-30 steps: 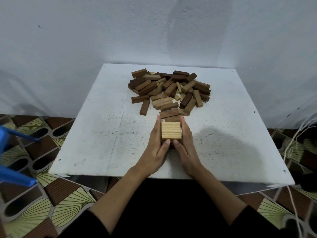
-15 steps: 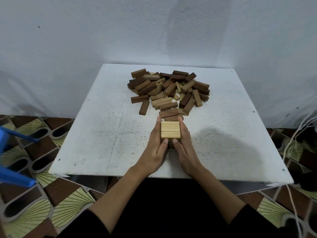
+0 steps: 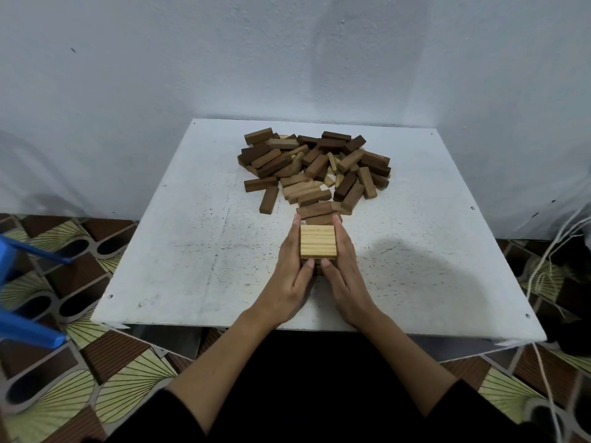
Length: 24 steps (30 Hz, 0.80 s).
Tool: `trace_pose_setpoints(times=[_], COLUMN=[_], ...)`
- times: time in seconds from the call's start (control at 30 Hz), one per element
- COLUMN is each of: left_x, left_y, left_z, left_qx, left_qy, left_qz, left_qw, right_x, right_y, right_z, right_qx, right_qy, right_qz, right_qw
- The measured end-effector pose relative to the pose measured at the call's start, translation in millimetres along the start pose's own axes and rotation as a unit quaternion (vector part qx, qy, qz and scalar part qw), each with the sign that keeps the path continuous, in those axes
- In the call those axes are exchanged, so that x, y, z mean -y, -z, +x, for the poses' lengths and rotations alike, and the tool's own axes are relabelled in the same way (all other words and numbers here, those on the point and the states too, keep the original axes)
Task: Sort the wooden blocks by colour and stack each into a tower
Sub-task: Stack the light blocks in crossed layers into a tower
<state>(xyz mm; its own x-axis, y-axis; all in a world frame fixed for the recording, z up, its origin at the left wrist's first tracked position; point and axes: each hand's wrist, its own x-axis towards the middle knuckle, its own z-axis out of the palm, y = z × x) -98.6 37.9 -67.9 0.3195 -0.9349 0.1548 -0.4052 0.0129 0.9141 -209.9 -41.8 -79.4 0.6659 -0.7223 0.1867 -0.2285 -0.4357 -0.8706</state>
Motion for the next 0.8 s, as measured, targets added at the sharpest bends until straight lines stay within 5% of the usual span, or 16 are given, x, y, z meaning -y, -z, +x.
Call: trace_pose_setpoints(times=[0.6, 0.8], left_x=[3, 9], left_y=[-1, 1], left_z=[0, -1], left_qx=[-0.001, -0.061], left_qy=[-0.006, 0.023], left_qz=[0.001, -0.099], left_qw=[1.000, 0.993], right_x=[-3, -1], right_y=[-1, 4], right_z=[0, 0], right_qx=[-0.005, -0.071], right_qy=[0.015, 0.005], right_qz=[0.001, 0.059], right_qw=[1.000, 0.996])
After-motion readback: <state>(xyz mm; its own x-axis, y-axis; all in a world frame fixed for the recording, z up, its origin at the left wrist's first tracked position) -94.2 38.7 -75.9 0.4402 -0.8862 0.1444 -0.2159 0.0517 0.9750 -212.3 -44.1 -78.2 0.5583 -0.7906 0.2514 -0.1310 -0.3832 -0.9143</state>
